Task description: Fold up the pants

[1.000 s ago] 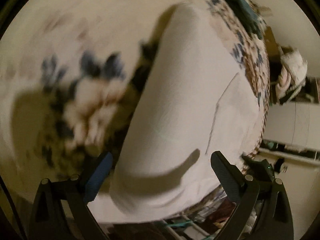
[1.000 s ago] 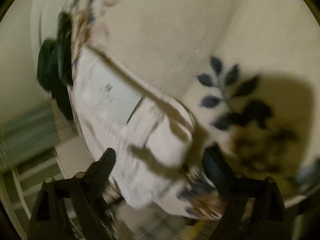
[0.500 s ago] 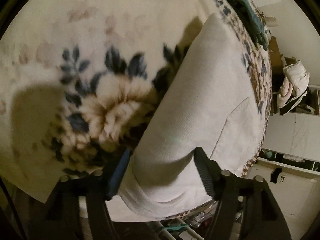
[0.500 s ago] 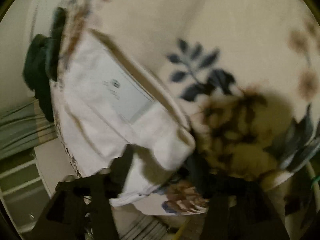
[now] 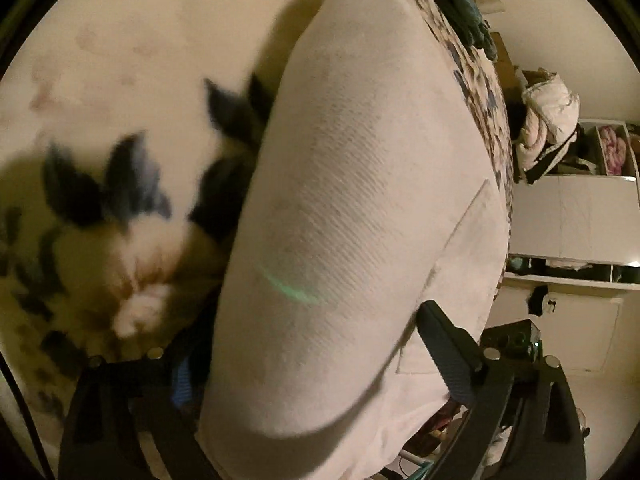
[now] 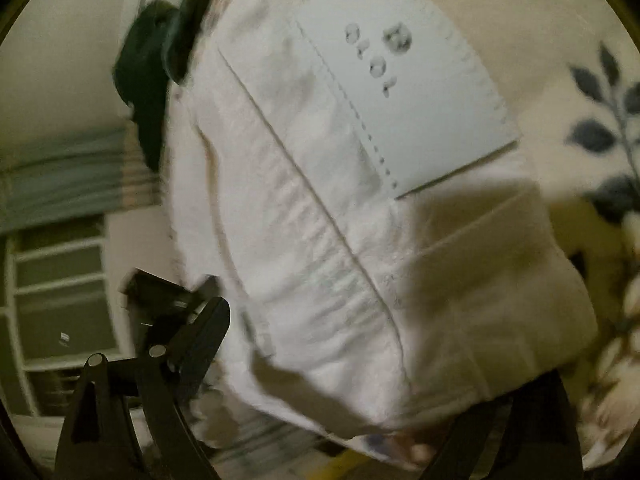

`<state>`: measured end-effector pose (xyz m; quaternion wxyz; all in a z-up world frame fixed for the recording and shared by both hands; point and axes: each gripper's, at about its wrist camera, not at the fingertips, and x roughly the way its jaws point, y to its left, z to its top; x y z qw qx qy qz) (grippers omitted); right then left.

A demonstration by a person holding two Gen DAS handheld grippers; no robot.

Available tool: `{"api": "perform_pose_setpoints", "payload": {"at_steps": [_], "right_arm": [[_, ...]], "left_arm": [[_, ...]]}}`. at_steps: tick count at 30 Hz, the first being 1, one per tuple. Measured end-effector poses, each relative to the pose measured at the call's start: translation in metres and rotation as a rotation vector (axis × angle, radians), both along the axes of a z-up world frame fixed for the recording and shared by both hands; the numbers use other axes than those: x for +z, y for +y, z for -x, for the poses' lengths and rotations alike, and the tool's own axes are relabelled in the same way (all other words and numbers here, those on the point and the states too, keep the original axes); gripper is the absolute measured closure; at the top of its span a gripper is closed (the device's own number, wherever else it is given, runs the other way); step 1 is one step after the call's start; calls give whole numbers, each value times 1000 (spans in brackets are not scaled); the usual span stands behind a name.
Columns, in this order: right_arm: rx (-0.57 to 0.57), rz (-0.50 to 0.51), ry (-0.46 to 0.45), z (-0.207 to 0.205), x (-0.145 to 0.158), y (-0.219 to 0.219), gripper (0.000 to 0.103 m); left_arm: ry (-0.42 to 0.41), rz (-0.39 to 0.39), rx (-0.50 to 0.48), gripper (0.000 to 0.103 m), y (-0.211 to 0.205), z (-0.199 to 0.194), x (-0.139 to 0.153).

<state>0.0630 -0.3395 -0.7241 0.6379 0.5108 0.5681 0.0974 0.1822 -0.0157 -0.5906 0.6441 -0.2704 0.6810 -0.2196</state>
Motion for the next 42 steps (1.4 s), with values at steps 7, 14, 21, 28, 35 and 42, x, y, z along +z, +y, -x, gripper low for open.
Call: {"api": "perform_pose_setpoints", "payload": {"at_steps": [7, 14, 21, 28, 35, 42], "right_arm": [[-16, 75, -14, 5, 22, 12, 42], [-82, 175, -20, 11, 77, 26, 60], [-114, 207, -67, 8, 154, 24, 64], [-156, 252, -175, -20, 238, 13, 64], [-215, 277, -321, -142, 295, -26, 64], [-188, 295, -413, -308, 296, -66, 64]], "left_arm": [[-88, 18, 10, 35, -9, 6, 18], [-160, 36, 12, 76, -8, 21, 66], [-203, 101, 5, 78, -8, 7, 122], [-287, 156, -44, 78, -27, -51, 180], [-380, 168, -40, 78, -70, -163, 209], [-466, 171, 4, 78, -95, -301, 190]]}}
